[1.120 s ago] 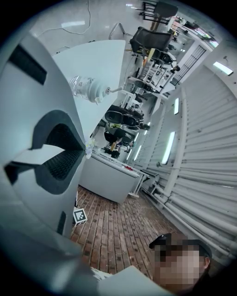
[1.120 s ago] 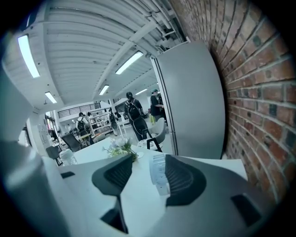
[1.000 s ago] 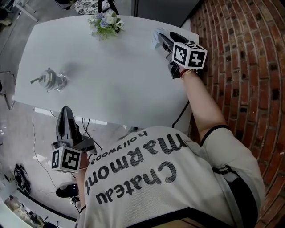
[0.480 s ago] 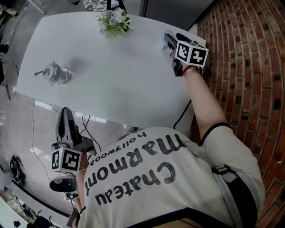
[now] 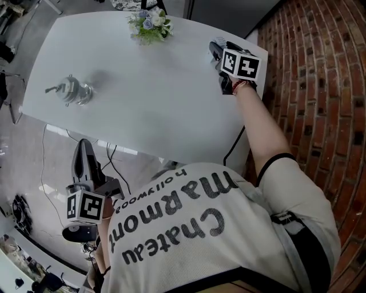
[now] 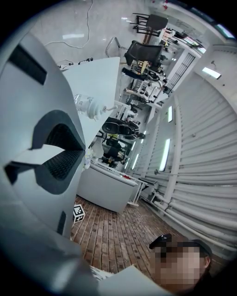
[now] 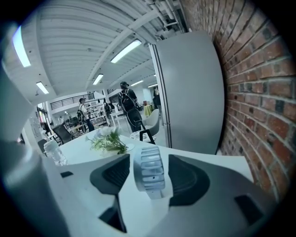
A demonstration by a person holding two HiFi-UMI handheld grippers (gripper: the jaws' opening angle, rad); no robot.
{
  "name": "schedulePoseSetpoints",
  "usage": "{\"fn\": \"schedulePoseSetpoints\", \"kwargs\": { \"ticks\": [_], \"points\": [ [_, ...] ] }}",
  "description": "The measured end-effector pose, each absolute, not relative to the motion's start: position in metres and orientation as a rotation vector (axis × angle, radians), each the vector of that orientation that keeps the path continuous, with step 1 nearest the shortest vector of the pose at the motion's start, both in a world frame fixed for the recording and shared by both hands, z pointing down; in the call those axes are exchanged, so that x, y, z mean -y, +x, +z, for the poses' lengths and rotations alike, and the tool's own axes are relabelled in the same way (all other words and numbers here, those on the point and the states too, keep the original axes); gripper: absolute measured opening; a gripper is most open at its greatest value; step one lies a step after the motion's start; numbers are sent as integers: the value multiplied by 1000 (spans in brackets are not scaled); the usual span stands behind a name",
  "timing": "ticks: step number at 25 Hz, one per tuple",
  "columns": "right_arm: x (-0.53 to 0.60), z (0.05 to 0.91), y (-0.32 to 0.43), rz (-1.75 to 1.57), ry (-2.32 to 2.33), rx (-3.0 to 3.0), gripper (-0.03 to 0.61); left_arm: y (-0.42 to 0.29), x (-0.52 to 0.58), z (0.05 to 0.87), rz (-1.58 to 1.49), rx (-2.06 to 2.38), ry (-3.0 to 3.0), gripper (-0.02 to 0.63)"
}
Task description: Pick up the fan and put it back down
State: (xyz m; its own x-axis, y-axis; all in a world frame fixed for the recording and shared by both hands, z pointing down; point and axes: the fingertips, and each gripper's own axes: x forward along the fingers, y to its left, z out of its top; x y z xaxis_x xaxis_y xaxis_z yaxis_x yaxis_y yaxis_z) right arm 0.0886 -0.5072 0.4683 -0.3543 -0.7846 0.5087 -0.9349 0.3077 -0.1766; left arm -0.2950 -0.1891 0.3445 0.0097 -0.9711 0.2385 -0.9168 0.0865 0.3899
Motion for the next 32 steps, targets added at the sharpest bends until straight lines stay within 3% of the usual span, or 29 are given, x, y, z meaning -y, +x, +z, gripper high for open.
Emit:
{"fn": "schedulePoseSetpoints", "kwargs": {
  "ticks": [7,9,32],
  "points": [
    [511,474,93,639,1565,2212,218,-295,185,342,-165,1948,1845,2],
    [510,474,93,641,1562,2205,181,-294,184,342,-164,1947,1847,2],
    [439,462,126,801,1460,2228,182,-242,204,344,-154,1826,1951,2]
  ]
}}
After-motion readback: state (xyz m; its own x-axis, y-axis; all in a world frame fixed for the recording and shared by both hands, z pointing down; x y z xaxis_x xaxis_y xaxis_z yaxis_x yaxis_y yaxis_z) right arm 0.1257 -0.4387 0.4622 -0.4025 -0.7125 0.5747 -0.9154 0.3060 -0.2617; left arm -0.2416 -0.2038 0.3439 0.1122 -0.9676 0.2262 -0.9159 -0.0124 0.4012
